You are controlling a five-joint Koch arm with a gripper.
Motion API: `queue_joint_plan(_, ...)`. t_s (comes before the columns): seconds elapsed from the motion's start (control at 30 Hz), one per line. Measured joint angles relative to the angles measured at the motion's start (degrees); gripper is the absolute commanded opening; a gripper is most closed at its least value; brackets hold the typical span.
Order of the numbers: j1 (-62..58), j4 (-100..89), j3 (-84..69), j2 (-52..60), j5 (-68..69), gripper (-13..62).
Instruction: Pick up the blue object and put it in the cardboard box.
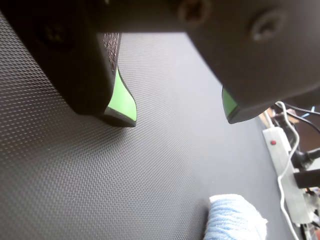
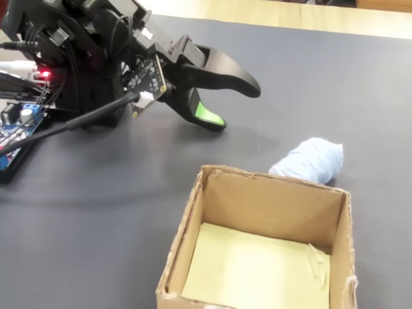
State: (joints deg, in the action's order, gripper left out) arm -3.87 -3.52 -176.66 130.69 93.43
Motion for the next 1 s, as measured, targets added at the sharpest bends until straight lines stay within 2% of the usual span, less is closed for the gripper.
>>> queue_joint_plan(0.5,0.1,-0.3,0.0,0.0,-0.9,33.9)
queue_joint_plan(0.83,-1.5,2.9,5.0,0.0,-15.7,33.7)
queue_joint_plan(1.0,-2.2,8.0,11.2,0.0,-18.8,33.0)
